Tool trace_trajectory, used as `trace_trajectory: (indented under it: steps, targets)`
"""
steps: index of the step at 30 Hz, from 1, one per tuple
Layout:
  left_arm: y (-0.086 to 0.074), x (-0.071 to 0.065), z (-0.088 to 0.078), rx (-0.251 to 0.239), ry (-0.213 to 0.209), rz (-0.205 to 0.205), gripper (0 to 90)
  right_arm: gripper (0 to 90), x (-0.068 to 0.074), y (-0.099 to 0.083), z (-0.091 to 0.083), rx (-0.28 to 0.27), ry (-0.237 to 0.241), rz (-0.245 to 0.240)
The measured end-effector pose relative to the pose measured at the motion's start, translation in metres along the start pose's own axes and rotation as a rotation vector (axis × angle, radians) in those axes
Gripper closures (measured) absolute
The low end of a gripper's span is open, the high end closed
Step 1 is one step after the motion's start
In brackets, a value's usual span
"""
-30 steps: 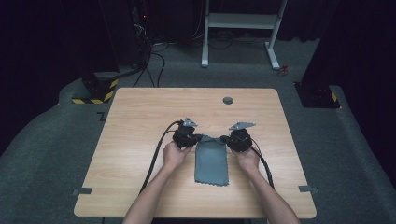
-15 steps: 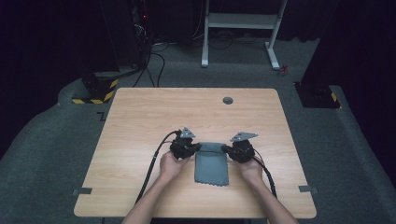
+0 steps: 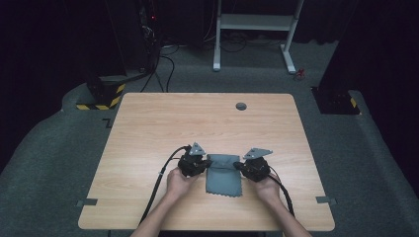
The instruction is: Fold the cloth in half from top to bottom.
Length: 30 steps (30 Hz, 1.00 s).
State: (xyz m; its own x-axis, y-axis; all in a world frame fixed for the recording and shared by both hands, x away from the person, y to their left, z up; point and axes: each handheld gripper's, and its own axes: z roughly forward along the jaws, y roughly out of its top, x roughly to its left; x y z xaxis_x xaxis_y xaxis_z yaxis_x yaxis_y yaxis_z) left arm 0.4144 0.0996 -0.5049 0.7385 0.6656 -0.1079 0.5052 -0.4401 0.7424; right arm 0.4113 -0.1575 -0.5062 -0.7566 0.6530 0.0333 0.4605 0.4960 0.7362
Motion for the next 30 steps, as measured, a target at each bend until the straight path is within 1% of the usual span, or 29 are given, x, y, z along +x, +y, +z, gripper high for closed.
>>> trace_trajectory:
  steps: [3,6,10,11,14,18,21,23,25,30]
  targets:
    - [-0.002,-0.002,-0.001,-0.005,-0.003,-0.002,88.2,89.8,0.002,-0.002,-0.002,-0.005,0.004,-0.001]
    - [-0.004,-0.004,-0.002,0.002,-0.005,0.008,88.3,89.8,0.003,-0.005,-0.003,-0.005,0.010,0.001]
    - [-0.007,-0.005,-0.002,-0.002,-0.012,-0.001,88.4,89.8,0.005,-0.008,-0.004,-0.003,0.015,0.007]
    - [-0.008,-0.005,-0.002,-0.008,-0.017,-0.012,88.4,89.8,0.006,-0.008,-0.004,-0.006,0.015,0.004]
    - [-0.011,-0.006,-0.004,-0.016,-0.020,-0.013,88.5,89.8,0.008,-0.010,-0.006,-0.004,0.018,0.003]
    - [-0.013,-0.009,-0.006,-0.018,-0.020,-0.008,88.5,89.8,0.011,-0.012,-0.007,-0.004,0.019,-0.013]
    - [-0.016,-0.012,-0.006,-0.020,-0.017,0.004,88.5,89.8,0.014,-0.013,-0.008,-0.003,0.017,-0.021]
    - [-0.017,-0.014,-0.006,-0.009,-0.017,0.017,88.5,89.8,0.015,-0.015,-0.010,-0.003,0.022,-0.020]
    - [-0.018,-0.016,-0.005,-0.013,-0.017,0.017,88.5,89.8,0.016,-0.017,-0.011,-0.005,0.024,-0.021]
    - [-0.020,-0.021,-0.007,-0.016,-0.025,0.033,88.5,89.8,0.017,-0.023,-0.015,-0.010,0.031,-0.012]
